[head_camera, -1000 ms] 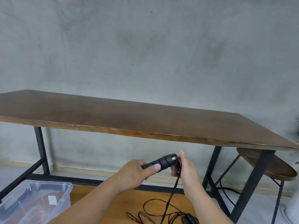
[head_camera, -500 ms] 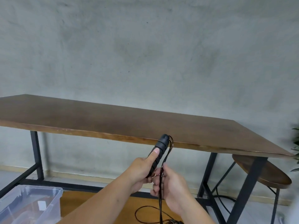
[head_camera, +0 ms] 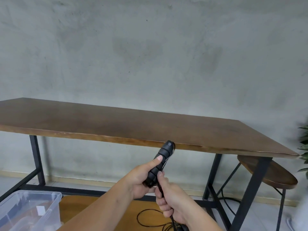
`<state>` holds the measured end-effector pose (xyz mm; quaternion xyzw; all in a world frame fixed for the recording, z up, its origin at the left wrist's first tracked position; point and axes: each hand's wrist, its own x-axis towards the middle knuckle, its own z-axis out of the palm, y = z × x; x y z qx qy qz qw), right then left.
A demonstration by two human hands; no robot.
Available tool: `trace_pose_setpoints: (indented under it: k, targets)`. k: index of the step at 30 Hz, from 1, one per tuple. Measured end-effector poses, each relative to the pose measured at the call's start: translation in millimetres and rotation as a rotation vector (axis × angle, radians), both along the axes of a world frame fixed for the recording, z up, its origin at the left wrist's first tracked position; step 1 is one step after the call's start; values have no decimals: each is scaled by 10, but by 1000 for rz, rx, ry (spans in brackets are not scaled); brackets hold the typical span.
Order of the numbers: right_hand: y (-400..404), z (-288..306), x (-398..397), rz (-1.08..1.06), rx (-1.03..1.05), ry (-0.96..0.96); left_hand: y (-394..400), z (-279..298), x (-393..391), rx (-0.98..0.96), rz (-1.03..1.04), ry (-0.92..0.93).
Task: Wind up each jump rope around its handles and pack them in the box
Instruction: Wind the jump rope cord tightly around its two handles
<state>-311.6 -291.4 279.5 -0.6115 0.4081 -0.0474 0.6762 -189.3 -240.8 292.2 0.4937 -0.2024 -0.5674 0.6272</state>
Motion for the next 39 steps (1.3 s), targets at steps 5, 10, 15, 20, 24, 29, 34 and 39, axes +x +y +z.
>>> trace_pose_setpoints:
  k: [5,10,15,20,24,29,34,39]
  targets:
    - [-16,-26,3,-13,62,-65,-68,-5,-40,-80,132,227]
    - [55,-122,-37,82,-65,-42,-47,-33,115,-26,270,99]
    - [-77,-108,-108,163,-353,15,84,-204,306,76,227,-569]
    - [-158,116,-128,280,-785,165,217,-319,321,-16,9,-854]
    - [-197,363,-145,318,-943,175,319,-317,242,-42,-68,-809]
    - [-263,439,-158,323,-915,141,394,-186,246,-34,-89,-821]
    - [-203,502,-145,410,-1005,216,404,-187,298,-5,-204,-969]
    - [-232,735,-119,513,-1061,234,476,-208,261,116,-427,-1212]
